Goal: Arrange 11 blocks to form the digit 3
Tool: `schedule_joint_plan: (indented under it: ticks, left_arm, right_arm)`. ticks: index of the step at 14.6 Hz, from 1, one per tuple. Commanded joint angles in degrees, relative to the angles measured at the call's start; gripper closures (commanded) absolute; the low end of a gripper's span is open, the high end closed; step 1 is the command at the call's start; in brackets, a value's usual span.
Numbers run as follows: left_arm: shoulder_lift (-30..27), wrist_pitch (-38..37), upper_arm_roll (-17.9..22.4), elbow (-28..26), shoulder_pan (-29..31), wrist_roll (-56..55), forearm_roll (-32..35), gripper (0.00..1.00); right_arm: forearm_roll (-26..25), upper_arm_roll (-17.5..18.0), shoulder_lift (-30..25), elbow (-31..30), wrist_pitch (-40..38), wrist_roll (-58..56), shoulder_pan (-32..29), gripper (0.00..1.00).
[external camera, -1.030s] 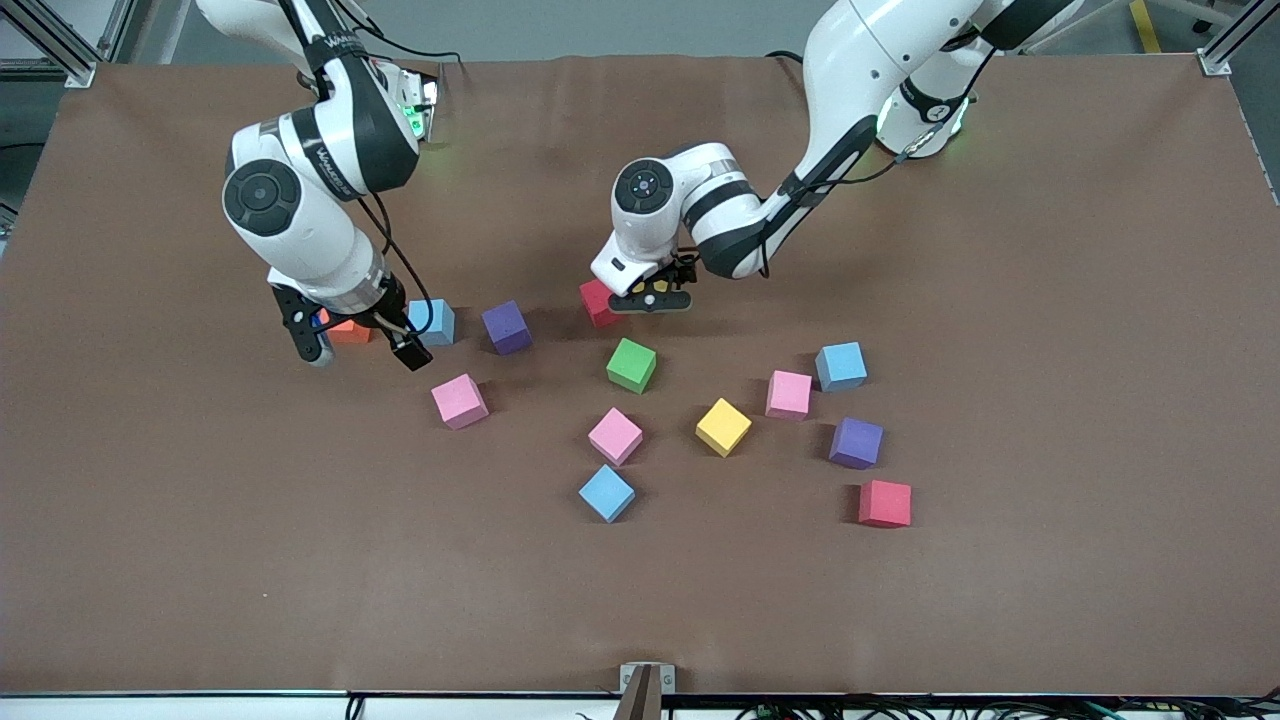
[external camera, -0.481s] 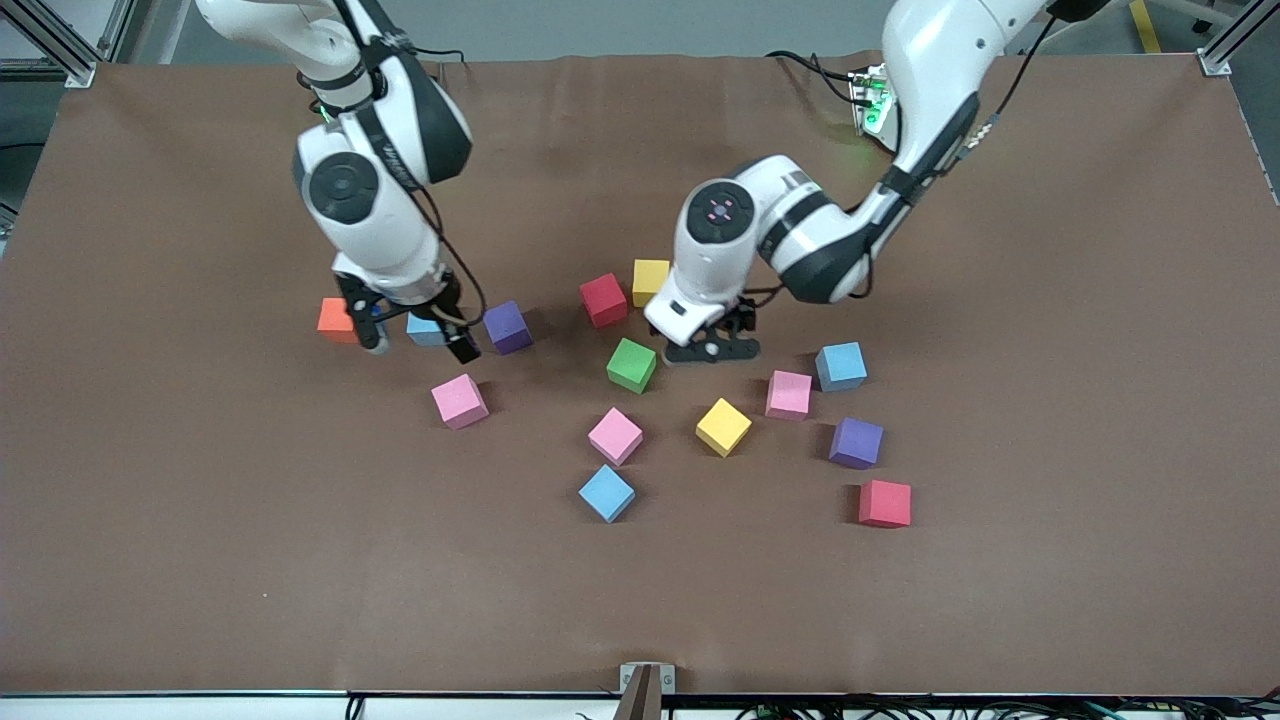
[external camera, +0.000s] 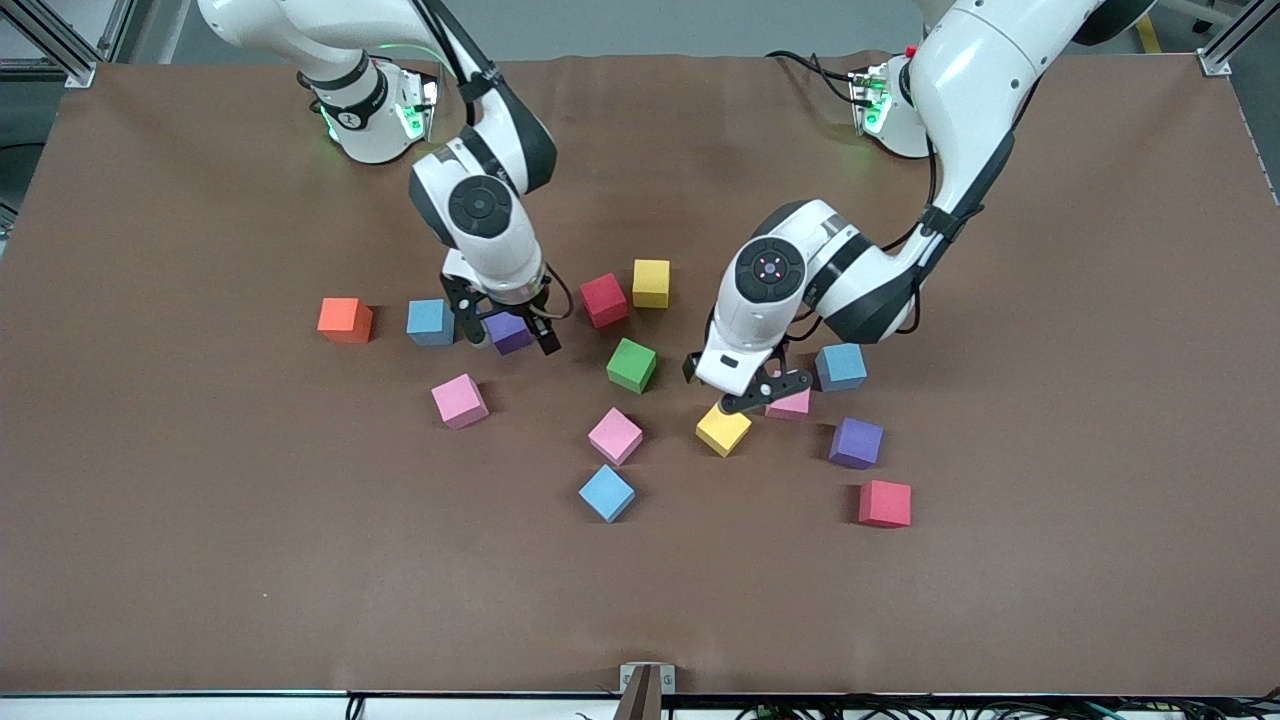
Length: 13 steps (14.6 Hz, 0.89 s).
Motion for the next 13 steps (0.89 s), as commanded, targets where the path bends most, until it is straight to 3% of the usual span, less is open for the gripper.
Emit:
schedule_joint_plan:
  ticks: [1, 3, 5, 8, 13]
  left_arm:
    - [2.31, -1.03, 0.68, 4.69, -0.47, -17.07, 0.22, 0.0]
    - [2.4, -1.03, 2.61, 5.75, -1.17, -28.15, 0.66, 0.0]
    - [2.84, -0.86, 3.22, 5.93, -1.17, -32.59, 0.84, 0.0]
    - [3.9, 0.01, 3.75, 5.93, -0.91, -33.13, 0.75, 0.0]
    - [7.41, 8.61, 4.46, 6.45, -0.91, -33.21, 0.57, 0.0]
  right_arm:
    - [0.63, -0.57, 2.55, 1.86, 0.3, 0.46, 2.36, 0.0]
    - [0.98, -0.57, 3.43, 2.04, 0.65, 0.55, 3.76, 0.0]
    - [2.73, -0.57, 3.87, 2.04, 1.09, 1.16, 4.9, 0.0]
    - [3.18, -0.57, 4.84, 2.04, 2.05, 3.09, 6.66, 0.0]
    - [3.18, -0.57, 5.72, 2.04, 2.84, 5.9, 9.04, 0.0]
